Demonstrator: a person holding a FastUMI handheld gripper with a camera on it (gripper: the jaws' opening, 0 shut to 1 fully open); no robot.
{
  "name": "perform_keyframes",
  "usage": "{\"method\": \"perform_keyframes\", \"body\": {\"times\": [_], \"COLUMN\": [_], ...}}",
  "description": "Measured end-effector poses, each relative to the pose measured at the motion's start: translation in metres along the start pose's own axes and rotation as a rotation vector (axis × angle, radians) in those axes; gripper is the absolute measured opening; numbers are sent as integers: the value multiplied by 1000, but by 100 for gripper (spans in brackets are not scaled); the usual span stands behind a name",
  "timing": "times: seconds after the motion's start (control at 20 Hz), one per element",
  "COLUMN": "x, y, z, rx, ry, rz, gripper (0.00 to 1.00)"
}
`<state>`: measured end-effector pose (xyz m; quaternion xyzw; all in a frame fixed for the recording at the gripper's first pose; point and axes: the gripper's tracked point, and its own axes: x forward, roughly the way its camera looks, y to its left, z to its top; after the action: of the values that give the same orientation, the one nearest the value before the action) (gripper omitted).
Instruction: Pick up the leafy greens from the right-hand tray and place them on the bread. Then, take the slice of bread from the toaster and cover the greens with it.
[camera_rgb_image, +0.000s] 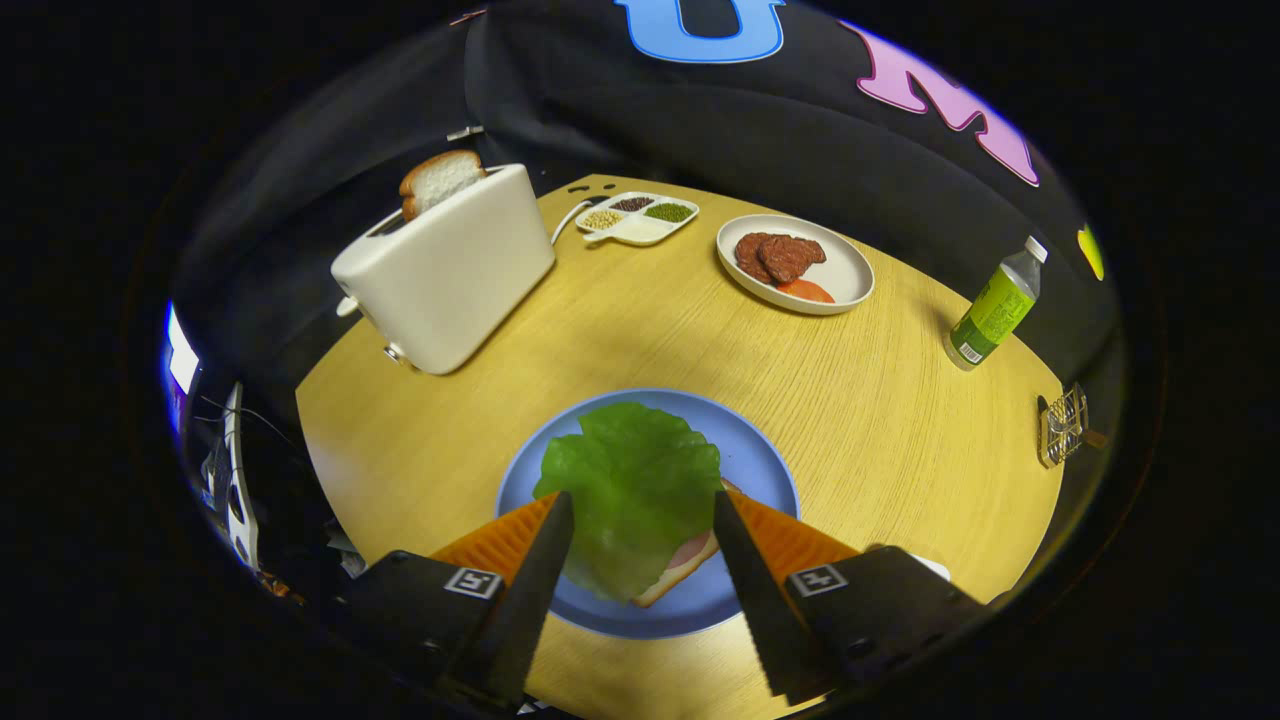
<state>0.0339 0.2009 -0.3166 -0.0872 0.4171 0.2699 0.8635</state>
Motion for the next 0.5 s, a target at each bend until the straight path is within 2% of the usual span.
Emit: {"method": "perform_keyframes", "body": {"times": [0.05, 0.25, 0.5], "x": [-6, -37, -59], "y": [1, 12, 39], "z": [10, 55, 113], "rx": [7, 12, 34], "ry": [-38, -172, -275], "rz": [0, -3, 22], "gripper": [100, 100, 100]}}
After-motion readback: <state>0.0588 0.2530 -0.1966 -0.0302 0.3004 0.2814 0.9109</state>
